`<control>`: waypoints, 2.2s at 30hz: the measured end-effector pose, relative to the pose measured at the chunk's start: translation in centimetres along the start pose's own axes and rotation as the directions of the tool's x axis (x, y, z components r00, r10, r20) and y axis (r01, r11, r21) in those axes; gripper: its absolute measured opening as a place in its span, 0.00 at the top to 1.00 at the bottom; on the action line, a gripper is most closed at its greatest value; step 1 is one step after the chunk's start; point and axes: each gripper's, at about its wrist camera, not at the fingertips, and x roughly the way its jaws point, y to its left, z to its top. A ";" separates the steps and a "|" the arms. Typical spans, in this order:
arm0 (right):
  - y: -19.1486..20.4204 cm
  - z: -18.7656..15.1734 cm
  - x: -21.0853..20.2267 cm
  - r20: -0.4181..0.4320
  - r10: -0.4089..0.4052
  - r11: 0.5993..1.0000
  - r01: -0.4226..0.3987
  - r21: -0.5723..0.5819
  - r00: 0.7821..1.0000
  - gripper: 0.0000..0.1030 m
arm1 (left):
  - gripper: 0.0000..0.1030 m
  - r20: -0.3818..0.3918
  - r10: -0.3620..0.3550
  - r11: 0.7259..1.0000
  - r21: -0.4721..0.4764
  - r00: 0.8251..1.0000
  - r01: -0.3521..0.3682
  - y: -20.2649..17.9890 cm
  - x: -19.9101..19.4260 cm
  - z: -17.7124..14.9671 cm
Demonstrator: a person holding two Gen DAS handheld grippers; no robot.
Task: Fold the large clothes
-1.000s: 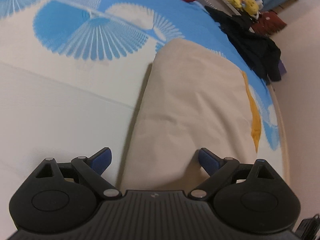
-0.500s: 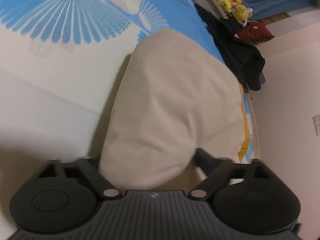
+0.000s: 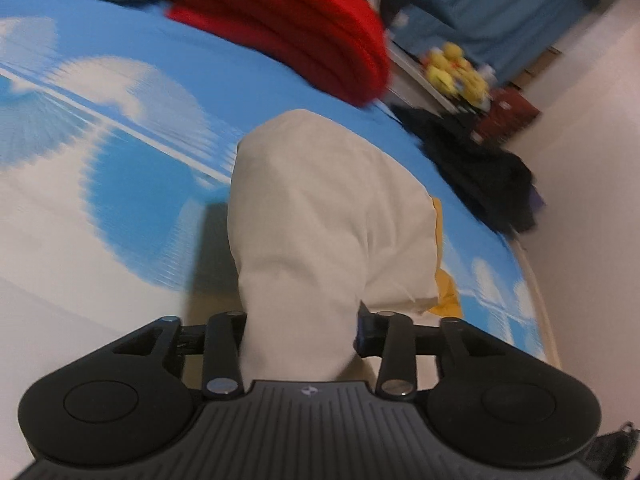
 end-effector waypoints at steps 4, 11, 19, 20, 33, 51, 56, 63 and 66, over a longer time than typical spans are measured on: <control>3.0 -0.6 1.5 0.000 -0.001 0.999 0.001 -0.055 1.000 0.97 | 0.30 0.012 0.181 0.983 -0.024 0.983 -0.181 3.9 -2.2 1.5; 3.7 -1.2 3.2 -0.042 -0.096 0.993 0.093 -0.074 0.994 0.97 | 0.30 -0.083 0.166 0.960 0.243 0.983 -0.141 2.0 -4.8 -1.7; 4.1 -2.3 2.6 -0.059 -0.154 0.984 0.148 -0.096 0.986 0.94 | 0.27 -0.092 0.219 0.879 0.450 0.971 -0.155 -0.1 -6.0 -5.3; 4.1 -2.2 2.2 -0.063 -0.140 0.987 0.134 -0.092 0.988 0.91 | 0.26 -0.094 0.194 0.869 0.478 0.977 -0.127 -0.5 -6.9 -5.7; 10.2 -3.3 -8.5 0.196 -0.152 0.913 0.213 -0.348 0.969 0.71 | 0.13 0.144 0.228 0.830 0.488 0.963 -0.270 -5.2 -15.5 -10.4; 10.8 -16.9 -21.2 0.361 -0.193 0.875 0.326 -0.356 0.912 0.50 | 0.12 0.269 0.290 0.867 0.334 0.918 -0.371 -4.5 -27.8 -25.6; 10.4 -17.7 -20.1 0.336 -0.210 0.858 0.338 -0.387 0.918 0.50 | 0.12 0.287 0.301 0.865 0.319 0.909 -0.387 -4.5 -26.3 -24.8; 9.5 -17.6 -18.2 0.283 -0.243 0.870 0.337 -0.360 0.928 0.50 | 0.12 0.316 0.261 0.838 0.394 0.912 -0.377 -6.0 -23.7 -24.9; 9.5 -17.6 -17.7 0.276 -0.240 0.866 0.334 -0.372 0.931 0.50 | 0.12 0.310 0.250 0.829 0.421 0.917 -0.368 -6.4 -22.9 -25.3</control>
